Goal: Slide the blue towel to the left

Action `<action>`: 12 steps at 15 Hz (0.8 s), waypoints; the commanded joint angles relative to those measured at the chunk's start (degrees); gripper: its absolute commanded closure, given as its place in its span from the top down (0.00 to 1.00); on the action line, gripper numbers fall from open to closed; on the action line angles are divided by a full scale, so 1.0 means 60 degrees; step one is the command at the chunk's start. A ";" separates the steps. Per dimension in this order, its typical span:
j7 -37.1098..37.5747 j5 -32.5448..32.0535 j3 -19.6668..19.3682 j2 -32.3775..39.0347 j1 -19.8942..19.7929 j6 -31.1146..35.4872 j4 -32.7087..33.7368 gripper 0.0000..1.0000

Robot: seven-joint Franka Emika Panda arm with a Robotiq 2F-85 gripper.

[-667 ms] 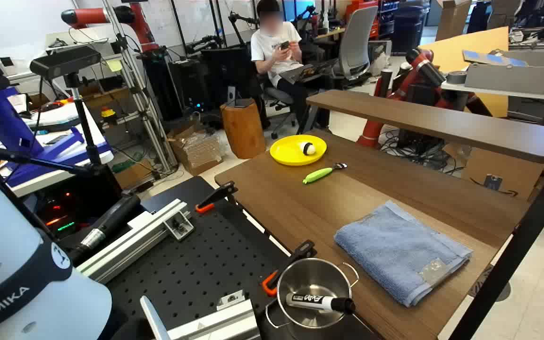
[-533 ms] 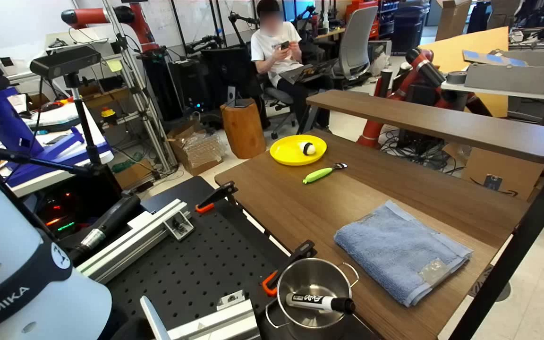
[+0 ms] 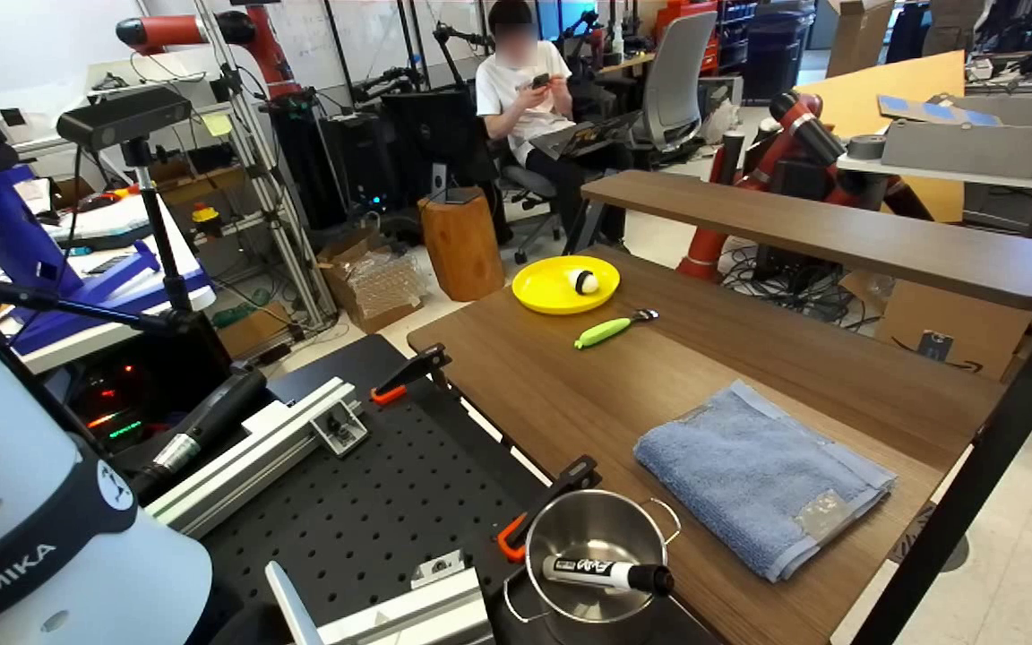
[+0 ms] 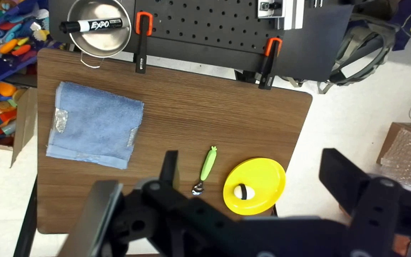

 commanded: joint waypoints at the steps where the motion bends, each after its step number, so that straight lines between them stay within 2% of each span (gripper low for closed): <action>1: 0.0027 0.0167 0.0104 0.1111 -0.0117 0.0933 0.0140 1.00; 6: -0.0044 0.0235 0.0037 0.3026 -0.0333 0.2512 0.0415 1.00; 12: -0.0223 0.0751 -0.0101 0.5364 -0.0948 0.3611 0.1355 1.00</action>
